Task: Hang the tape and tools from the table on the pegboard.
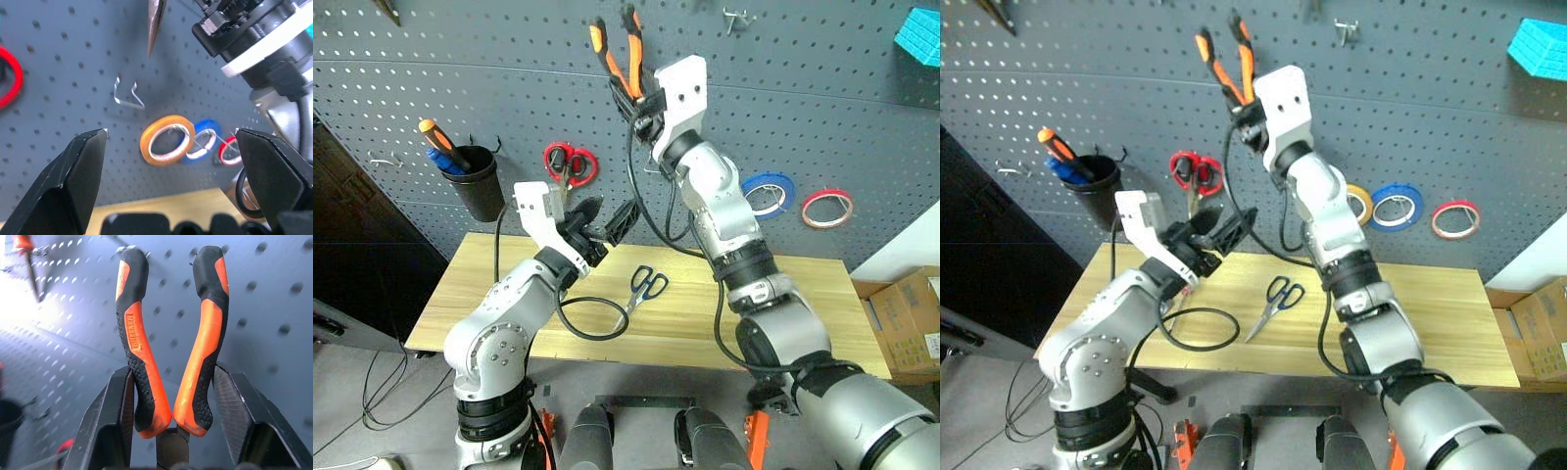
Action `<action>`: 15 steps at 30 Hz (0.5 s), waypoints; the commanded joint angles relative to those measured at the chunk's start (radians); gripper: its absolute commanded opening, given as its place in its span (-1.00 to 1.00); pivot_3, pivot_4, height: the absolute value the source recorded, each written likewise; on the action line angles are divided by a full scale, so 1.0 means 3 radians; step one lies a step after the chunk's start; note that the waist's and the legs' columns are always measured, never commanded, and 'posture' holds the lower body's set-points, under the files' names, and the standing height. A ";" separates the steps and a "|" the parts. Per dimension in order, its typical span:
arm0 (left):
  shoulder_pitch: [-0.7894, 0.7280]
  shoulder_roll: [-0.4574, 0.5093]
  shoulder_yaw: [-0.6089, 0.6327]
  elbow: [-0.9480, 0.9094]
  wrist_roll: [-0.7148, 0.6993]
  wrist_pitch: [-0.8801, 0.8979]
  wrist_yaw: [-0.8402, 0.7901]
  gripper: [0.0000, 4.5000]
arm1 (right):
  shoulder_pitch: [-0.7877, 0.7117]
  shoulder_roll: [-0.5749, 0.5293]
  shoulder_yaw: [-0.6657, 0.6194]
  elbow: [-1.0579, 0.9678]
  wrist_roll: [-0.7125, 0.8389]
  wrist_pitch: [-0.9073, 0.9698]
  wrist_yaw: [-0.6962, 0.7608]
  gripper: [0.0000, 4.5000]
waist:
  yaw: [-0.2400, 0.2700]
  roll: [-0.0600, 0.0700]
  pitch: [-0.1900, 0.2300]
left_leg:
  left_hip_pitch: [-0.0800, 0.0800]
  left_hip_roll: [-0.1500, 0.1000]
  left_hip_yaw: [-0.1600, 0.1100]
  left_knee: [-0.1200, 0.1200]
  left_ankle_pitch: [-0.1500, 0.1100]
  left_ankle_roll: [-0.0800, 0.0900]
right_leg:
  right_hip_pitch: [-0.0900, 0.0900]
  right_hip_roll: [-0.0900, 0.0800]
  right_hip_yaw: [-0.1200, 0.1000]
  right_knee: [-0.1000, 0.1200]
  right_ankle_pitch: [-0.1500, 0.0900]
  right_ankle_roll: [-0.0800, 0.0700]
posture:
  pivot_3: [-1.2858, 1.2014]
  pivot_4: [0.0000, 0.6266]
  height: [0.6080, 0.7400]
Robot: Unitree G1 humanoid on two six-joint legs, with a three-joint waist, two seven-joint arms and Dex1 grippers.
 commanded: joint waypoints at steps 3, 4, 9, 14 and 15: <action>-0.0142 0.0040 -0.0027 0.0120 0.0160 -0.0286 -0.0015 1.00 | -0.0356 -0.0062 -0.0188 0.0895 -0.0065 -0.0713 -0.0291 -0.12 | 0.0003 -0.0004 -0.0014 | 0.0000 0.0000 0.0001 -0.0003 0.0000 0.0000 | 0.0001 0.0000 0.0001 -0.0001 0.0000 0.0000 | 0.23 -0.86 1.00; -0.0140 0.0040 -0.0038 0.0130 0.0169 -0.0301 -0.0015 1.00 | -0.0369 -0.0061 -0.0212 0.0994 -0.0066 -0.0768 -0.0324 -0.12 | 0.0003 -0.0004 -0.0014 | 0.0000 0.0000 0.0000 -0.0004 0.0000 0.0000 | 0.0001 0.0000 0.0002 -0.0001 0.0000 -0.0001 | 0.23 -0.85 1.00; -0.0114 0.0031 -0.0046 0.0132 0.0181 -0.0308 0.0008 1.00 | -0.0271 -0.0027 -0.0308 0.1333 -0.0034 -0.0905 -0.0473 -0.12 | 0.0015 -0.0004 -0.0014 | 0.0002 0.0000 -0.0002 -0.0005 0.0001 0.0000 | 0.0002 0.0000 0.0000 0.0004 0.0000 -0.0001 | 0.24 -0.81 1.00; -0.0092 0.0054 -0.0024 0.0095 0.0141 -0.0259 0.0039 1.00 | -0.0009 0.0039 -0.0295 0.1456 -0.0114 -0.0966 -0.0605 -0.12 | 0.0045 -0.0003 -0.0014 | 0.0048 0.0000 -0.0003 -0.0006 0.0003 0.0003 | 0.0053 0.0000 -0.0001 -0.0005 -0.0009 -0.0016 | 0.25 -0.79 1.00; -0.0087 0.0061 -0.0024 0.0090 0.0135 -0.0253 0.0041 1.00 | 0.0017 0.0049 -0.0296 0.1457 -0.0116 -0.0967 -0.0613 -0.12 | 0.0048 -0.0003 -0.0014 | 0.0059 0.0000 -0.0003 -0.0007 0.0003 0.0003 | 0.0064 0.0000 -0.0001 -0.0008 -0.0015 -0.0022 | 0.25 -0.79 1.00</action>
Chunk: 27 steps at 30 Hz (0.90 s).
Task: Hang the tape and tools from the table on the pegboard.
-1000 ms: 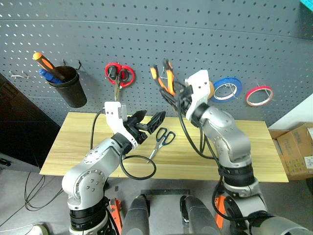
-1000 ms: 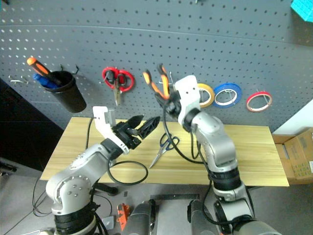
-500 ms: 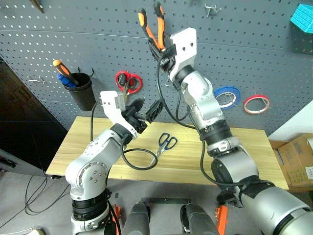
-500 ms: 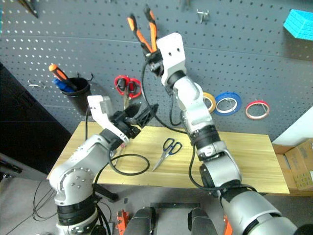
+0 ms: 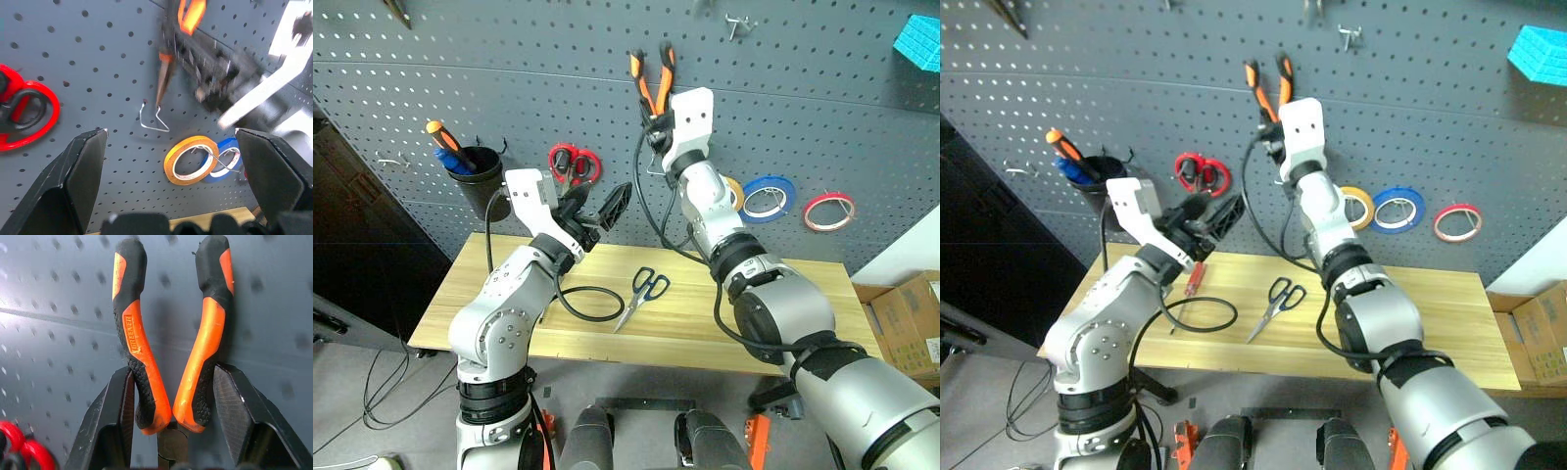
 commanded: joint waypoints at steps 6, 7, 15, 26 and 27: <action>0.0000 0.0055 0.0033 -0.0090 -0.0067 -0.0022 0.0008 1.00 | 0.0256 0.0075 0.0005 -0.0068 -0.0069 -0.0061 -0.0060 -0.12 | 0.0035 0.0000 0.0000 | 0.0000 0.0001 -0.0002 0.0001 0.0001 0.0002 | -0.0005 0.0002 0.0001 0.0008 0.0001 -0.0001 | 0.25 -0.79 1.00; -0.0001 0.0059 0.0030 -0.0085 -0.0065 -0.0023 0.0004 1.00 | 0.0307 0.0077 0.0020 -0.0080 -0.0087 -0.0055 -0.0050 -0.12 | 0.0036 0.0000 0.0000 | 0.0000 0.0002 -0.0002 0.0000 0.0001 0.0002 | -0.0005 0.0002 0.0001 0.0008 0.0002 -0.0003 | 0.25 -0.79 1.00; -0.0002 0.0062 0.0011 -0.0033 -0.0055 -0.0031 -0.0021 1.00 | 0.0414 0.0014 0.0123 -0.0164 -0.0239 0.0032 0.0032 0.31 | 0.0037 0.0000 0.0000 | -0.0001 0.0002 0.0000 -0.0001 0.0001 0.0001 | -0.0005 0.0002 0.0001 0.0006 0.0003 -0.0008 | 0.23 -0.76 1.00; -0.0039 0.0060 -0.0041 0.0099 -0.0014 -0.0074 -0.0080 1.00 | 0.0575 -0.0088 0.0116 -0.0436 -0.0230 0.0089 0.0110 0.99 | 0.0030 0.0001 0.0001 | 0.0000 0.0002 0.0000 0.0000 0.0001 0.0001 | -0.0005 0.0002 0.0002 0.0006 0.0000 -0.0004 | 0.21 -0.72 1.00; -0.0041 0.0071 -0.0050 0.0131 0.0007 -0.0084 -0.0100 1.00 | 0.0658 -0.0115 0.0123 -0.0577 -0.0200 0.0125 0.0203 0.99 | 0.0031 0.0002 0.0001 | 0.0000 0.0002 0.0000 0.0000 0.0001 0.0001 | -0.0005 0.0002 0.0001 0.0006 -0.0001 -0.0003 | 0.20 -0.69 1.00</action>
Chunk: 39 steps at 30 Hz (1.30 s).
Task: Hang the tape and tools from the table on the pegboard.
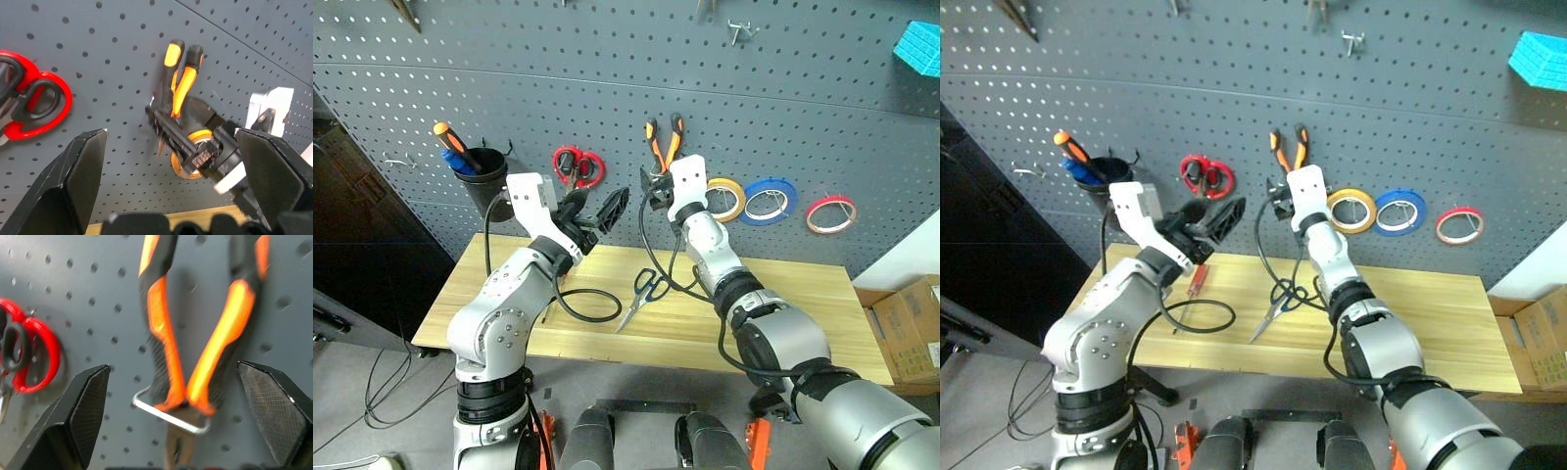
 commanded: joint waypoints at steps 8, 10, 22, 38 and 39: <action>-0.0090 0.0150 -0.0206 0.0305 0.0261 -0.0175 -0.0217 1.00 | 0.1313 -0.0346 0.0198 -0.2723 0.0291 0.1180 0.0810 0.99 | -0.0016 0.0026 0.0017 | -0.0003 -0.0001 0.0004 0.0001 0.0000 0.0000 | -0.0004 -0.0002 0.0006 0.0000 -0.0009 0.0011 | 0.16 -0.56 1.00; -0.0158 0.0208 -0.0416 0.0606 0.0593 -0.0323 -0.0224 1.00 | 0.1810 -0.0534 0.0322 -0.3700 0.0474 0.1750 0.1090 0.99 | -0.0020 0.0035 0.0022 | -0.0003 0.0000 0.0004 0.0000 0.0000 0.0000 | -0.0005 -0.0001 0.0006 0.0002 -0.0009 0.0010 | 0.14 -0.51 1.00; -0.0638 -0.0006 -0.1148 0.2338 0.1645 -0.0516 -0.0245 1.00 | 0.2420 -0.1831 0.0707 -0.5075 0.1165 0.2928 0.2592 0.99 | -0.0169 0.0053 0.0104 | -0.0003 -0.0001 0.0007 0.0002 -0.0005 0.0001 | -0.0007 -0.0008 0.0007 -0.0003 -0.0019 0.0008 | 0.04 -0.29 1.00; -0.0104 0.0042 -0.1323 0.1626 0.1994 0.0720 -0.0130 1.00 | 0.2486 -0.2079 0.0759 -0.5048 0.1088 0.2788 0.2905 0.99 | -0.0272 0.0045 0.0292 | -0.0013 -0.0003 0.0003 0.0000 -0.0019 0.0004 | -0.0015 -0.0007 0.0009 0.0004 -0.0036 0.0022 | 0.02 -0.13 1.00; -0.0055 0.0056 -0.1353 0.1637 0.2006 0.0711 -0.0159 1.00 | 0.2487 -0.2095 0.0776 -0.5052 0.1084 0.2773 0.2935 0.99 | -0.0273 0.0045 0.0295 | -0.0012 -0.0003 0.0004 0.0000 -0.0019 0.0004 | -0.0015 -0.0007 0.0010 0.0003 -0.0036 0.0021 | 0.01 -0.13 1.00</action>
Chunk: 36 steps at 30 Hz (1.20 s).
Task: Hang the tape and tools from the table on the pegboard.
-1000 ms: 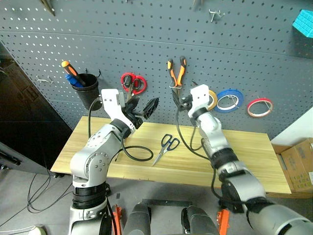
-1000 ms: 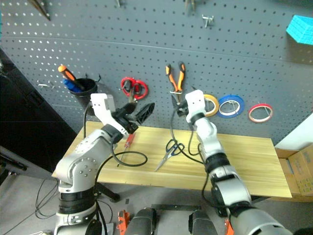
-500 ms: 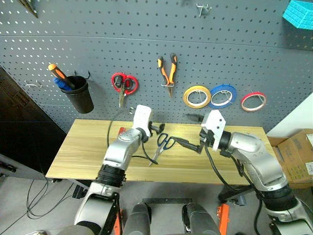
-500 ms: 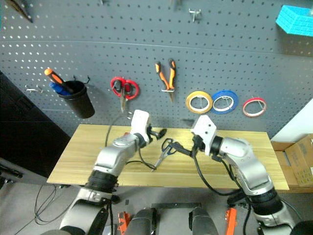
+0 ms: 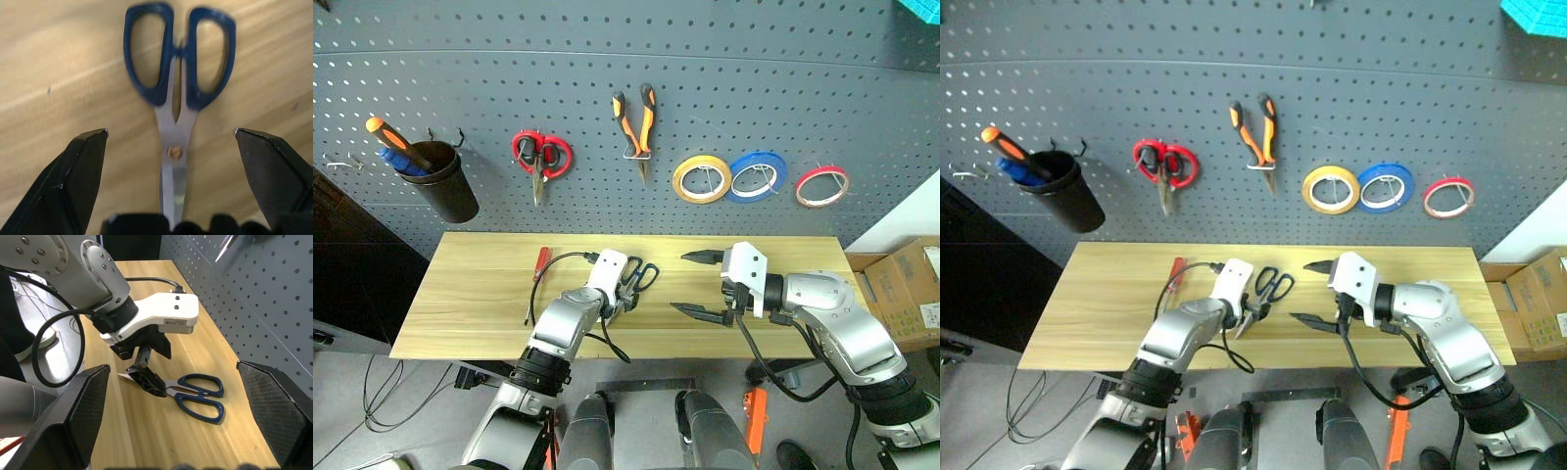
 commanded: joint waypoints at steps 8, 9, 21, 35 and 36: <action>0.0183 0.0045 -0.0078 0.0146 0.0107 -0.0114 -0.0144 1.00 | 0.0016 -0.0107 0.0031 -0.0094 -0.0031 -0.0114 0.0185 0.99 | 0.0003 -0.0002 0.0015 | 0.0000 -0.0001 -0.0001 0.0000 0.0000 -0.0001 | -0.0001 -0.0002 -0.0001 -0.0002 -0.0001 -0.0002 | 0.01 -0.10 1.00; 0.0159 0.0030 -0.0052 0.0211 0.0104 -0.0146 -0.0146 1.00 | 0.0010 -0.0109 0.0031 -0.0086 -0.0040 -0.0123 0.0186 0.99 | 0.0002 -0.0002 0.0015 | 0.0000 -0.0001 -0.0001 0.0000 0.0000 -0.0001 | -0.0001 -0.0003 -0.0001 -0.0003 -0.0001 -0.0002 | 0.01 -0.10 1.00; 0.0066 -0.0024 0.0029 0.0336 0.0096 -0.0228 -0.0238 -0.65 | -0.0078 -0.0038 0.0017 0.0018 -0.0074 -0.0152 0.0156 1.00 | 0.0002 -0.0002 0.0016 | 0.0000 -0.0001 0.0000 -0.0005 -0.0004 -0.0006 | -0.0002 -0.0005 -0.0002 -0.0005 -0.0007 -0.0005 | 0.01 -0.11 1.00; 0.0150 0.0139 0.0191 -0.0225 0.0118 -0.0363 -0.0254 -0.79 | -0.0160 0.0229 -0.0100 0.0059 0.0006 -0.0020 -0.0104 1.00 | 0.0001 -0.0003 0.0016 | 0.0000 0.0000 -0.0001 -0.0013 -0.0005 -0.0007 | -0.0004 -0.0003 -0.0004 -0.0005 -0.0009 -0.0004 | 0.04 -0.30 1.00; 0.0200 0.0183 0.0233 -0.0356 0.0118 -0.0373 -0.0244 -0.79 | -0.0165 0.0301 -0.0155 0.0027 0.0088 0.0082 -0.0184 1.00 | 0.0001 -0.0003 0.0016 | 0.0000 0.0000 -0.0001 -0.0016 -0.0005 -0.0007 | -0.0005 -0.0003 -0.0004 -0.0005 -0.0009 -0.0004 | 0.05 -0.32 1.00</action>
